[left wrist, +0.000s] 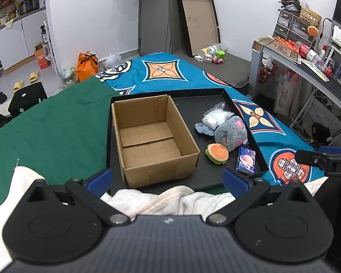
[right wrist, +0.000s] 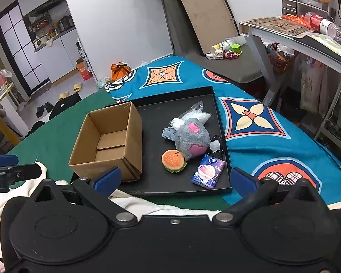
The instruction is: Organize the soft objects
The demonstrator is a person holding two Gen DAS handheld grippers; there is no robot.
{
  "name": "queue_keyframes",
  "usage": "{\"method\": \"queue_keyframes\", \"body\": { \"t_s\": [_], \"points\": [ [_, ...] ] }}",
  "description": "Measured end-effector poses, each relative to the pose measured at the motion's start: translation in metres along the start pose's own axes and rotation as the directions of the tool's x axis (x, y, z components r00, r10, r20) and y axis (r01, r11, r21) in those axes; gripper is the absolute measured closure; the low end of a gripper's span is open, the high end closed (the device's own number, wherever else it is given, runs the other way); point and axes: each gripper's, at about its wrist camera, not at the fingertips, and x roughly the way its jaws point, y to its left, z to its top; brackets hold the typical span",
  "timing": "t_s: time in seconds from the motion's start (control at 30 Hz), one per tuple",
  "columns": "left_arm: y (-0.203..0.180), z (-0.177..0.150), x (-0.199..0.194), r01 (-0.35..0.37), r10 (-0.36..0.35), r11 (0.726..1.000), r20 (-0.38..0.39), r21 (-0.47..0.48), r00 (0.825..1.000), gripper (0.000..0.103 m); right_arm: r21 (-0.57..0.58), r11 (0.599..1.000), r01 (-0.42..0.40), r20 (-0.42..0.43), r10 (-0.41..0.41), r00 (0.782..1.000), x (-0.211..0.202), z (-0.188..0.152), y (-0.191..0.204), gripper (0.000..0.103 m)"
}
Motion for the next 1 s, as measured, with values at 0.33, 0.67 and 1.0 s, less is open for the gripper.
{"method": "queue_keyframes", "body": {
  "t_s": [0.33, 0.67, 1.0],
  "points": [
    [-0.0033, -0.0036, -0.0007, 0.010, -0.010, 1.000, 0.001, 0.006, 1.000, 0.000, -0.001, 1.000, 0.007, 0.006, -0.007, 1.000, -0.0018, -0.0016, 0.0025, 0.000],
    [-0.0064, -0.0029, -0.0009, 0.017, -0.017, 1.000, -0.005, 0.009, 1.000, 0.000, -0.003, 1.000, 0.006, -0.001, -0.006, 1.000, -0.0020, -0.0023, 0.0037, 0.000],
    [-0.0052, -0.0043, -0.0020, 0.013, -0.013, 1.000, -0.003, 0.003, 1.000, 0.000, -0.011, 1.000, 0.010, 0.001, -0.010, 1.000, -0.0046, -0.0032, 0.0066, 0.000]
  ]
}}
